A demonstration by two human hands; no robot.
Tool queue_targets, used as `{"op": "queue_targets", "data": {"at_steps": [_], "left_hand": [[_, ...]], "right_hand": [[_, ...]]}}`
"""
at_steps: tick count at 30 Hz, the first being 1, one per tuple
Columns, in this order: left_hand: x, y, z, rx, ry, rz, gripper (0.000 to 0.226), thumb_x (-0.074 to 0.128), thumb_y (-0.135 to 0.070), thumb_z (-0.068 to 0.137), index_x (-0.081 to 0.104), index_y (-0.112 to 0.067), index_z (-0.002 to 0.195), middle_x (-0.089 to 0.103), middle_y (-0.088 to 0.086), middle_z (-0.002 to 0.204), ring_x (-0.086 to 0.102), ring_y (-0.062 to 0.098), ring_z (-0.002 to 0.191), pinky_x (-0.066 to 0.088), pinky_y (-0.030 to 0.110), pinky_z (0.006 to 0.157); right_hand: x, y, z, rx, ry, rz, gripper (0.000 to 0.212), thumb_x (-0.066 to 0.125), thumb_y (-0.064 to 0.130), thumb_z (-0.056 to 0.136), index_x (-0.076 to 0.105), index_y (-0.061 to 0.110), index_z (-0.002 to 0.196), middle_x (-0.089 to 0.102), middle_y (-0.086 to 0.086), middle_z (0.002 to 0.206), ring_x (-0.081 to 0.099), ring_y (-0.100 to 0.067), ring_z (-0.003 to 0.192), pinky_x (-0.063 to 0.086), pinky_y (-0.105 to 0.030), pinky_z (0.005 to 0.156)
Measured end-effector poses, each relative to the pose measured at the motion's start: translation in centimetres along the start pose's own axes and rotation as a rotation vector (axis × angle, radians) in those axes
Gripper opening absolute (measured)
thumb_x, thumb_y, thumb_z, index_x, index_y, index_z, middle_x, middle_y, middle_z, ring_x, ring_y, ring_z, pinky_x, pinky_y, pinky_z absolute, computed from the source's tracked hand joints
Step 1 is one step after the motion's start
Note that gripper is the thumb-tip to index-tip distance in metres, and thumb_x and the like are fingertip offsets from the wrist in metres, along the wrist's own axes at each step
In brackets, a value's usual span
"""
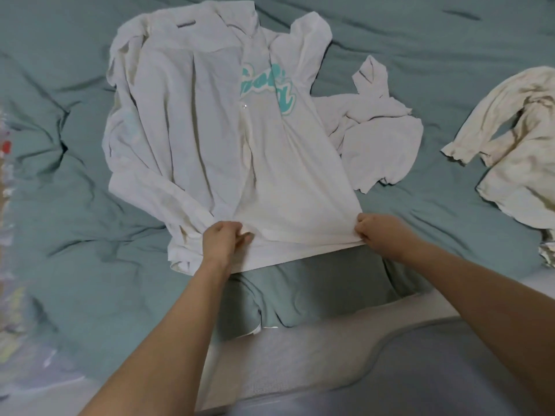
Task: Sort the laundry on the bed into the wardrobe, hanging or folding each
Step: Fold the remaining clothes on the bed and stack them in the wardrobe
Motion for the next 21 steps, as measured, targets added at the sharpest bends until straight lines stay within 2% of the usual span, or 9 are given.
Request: {"op": "queue_targets", "data": {"at_steps": [1,2,4,6,8,11,13,16,21], "left_hand": [[-0.8,1.2,-0.7,-0.09,0.021,-0.073,0.02,0.055,0.006,0.084,0.049,-0.005,0.068,0.051,0.01,0.066,0.063,0.029,0.071,0.058,0.03,0.063],[-1.5,2.2,-1.5,-0.144,0.048,-0.002,0.025,0.054,0.01,0.084,0.046,-0.004,0.066,0.05,0.01,0.061,0.062,0.03,0.069,0.057,0.029,0.056],[-1.9,3.8,-2.9,-0.184,0.143,0.318,0.029,0.056,0.011,0.083,0.044,-0.006,0.062,0.052,0.008,0.048,0.062,0.026,0.056,0.058,0.035,0.052],[-2.2,3.9,-3.2,-0.13,0.178,0.63,0.021,0.063,0.004,0.073,0.049,-0.007,0.061,0.057,0.013,0.054,0.064,0.027,0.055,0.06,0.046,0.061],[-1.5,2.0,-2.9,-0.024,0.212,0.989,0.007,0.06,-0.005,0.07,0.055,-0.007,0.067,0.063,0.015,0.07,0.067,0.03,0.072,0.059,0.039,0.07],[0.4,-2.8,-1.8,0.089,0.235,1.407,0.003,0.056,-0.007,0.083,0.054,-0.005,0.081,0.064,0.01,0.085,0.067,0.028,0.087,0.055,0.035,0.081],[2.0,-7.6,-0.4,0.223,0.169,1.444,0.01,0.049,-0.012,0.091,0.051,-0.005,0.084,0.059,0.008,0.087,0.06,0.025,0.084,0.05,0.033,0.077],[5.0,-14.8,1.3,0.445,0.061,1.39,0.013,0.044,-0.019,0.093,0.054,-0.01,0.092,0.06,0.008,0.102,0.054,0.026,0.087,0.04,0.031,0.07],[10.6,-23.1,5.2,0.593,0.003,1.132,0.02,0.048,-0.021,0.093,0.06,-0.008,0.101,0.062,0.01,0.104,0.058,0.028,0.093,0.046,0.032,0.072]], "right_hand": [[0.3,-0.6,-0.2,0.038,0.011,0.016,0.014,0.047,0.002,0.086,0.055,0.012,0.091,0.055,-0.006,0.108,0.061,-0.028,0.093,0.043,-0.033,0.068],[0.6,-1.0,-0.5,0.071,0.023,0.022,0.015,0.047,0.001,0.084,0.054,0.012,0.092,0.057,-0.009,0.109,0.062,-0.029,0.095,0.047,-0.035,0.074],[0.9,-0.7,-1.0,0.09,0.062,-0.051,0.022,0.045,0.0,0.087,0.055,0.01,0.104,0.057,-0.01,0.115,0.061,-0.029,0.103,0.048,-0.034,0.082],[0.7,0.2,-1.4,0.085,0.122,-0.105,0.029,0.042,-0.001,0.092,0.055,0.008,0.117,0.055,-0.01,0.122,0.058,-0.027,0.112,0.044,-0.031,0.088],[0.0,0.6,-1.4,0.098,0.158,-0.065,0.03,0.042,0.002,0.093,0.055,0.008,0.12,0.057,-0.011,0.124,0.058,-0.028,0.114,0.044,-0.03,0.088],[-3.1,0.1,0.2,0.157,0.071,0.111,0.021,0.046,0.009,0.089,0.06,0.011,0.105,0.061,-0.011,0.113,0.06,-0.029,0.103,0.041,-0.029,0.074],[-6.2,-0.4,2.4,0.182,-0.039,0.265,0.016,0.046,0.01,0.088,0.06,0.012,0.093,0.062,-0.012,0.105,0.059,-0.029,0.094,0.036,-0.028,0.068],[-11.8,-2.0,6.2,0.198,-0.187,0.408,0.017,0.043,0.012,0.091,0.058,0.012,0.082,0.063,-0.013,0.095,0.053,-0.027,0.08,0.033,-0.029,0.065],[-20.5,-8.2,13.9,0.261,-0.369,0.55,0.018,0.041,0.012,0.091,0.056,0.012,0.081,0.064,-0.012,0.094,0.051,-0.025,0.08,0.033,-0.028,0.064]]}}
Point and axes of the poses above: each hand's wrist, its own z-axis towards the middle knuckle, its own x-axis out of the palm, y = z × x, the point moved 9 cm from there along z, towards the middle knuckle
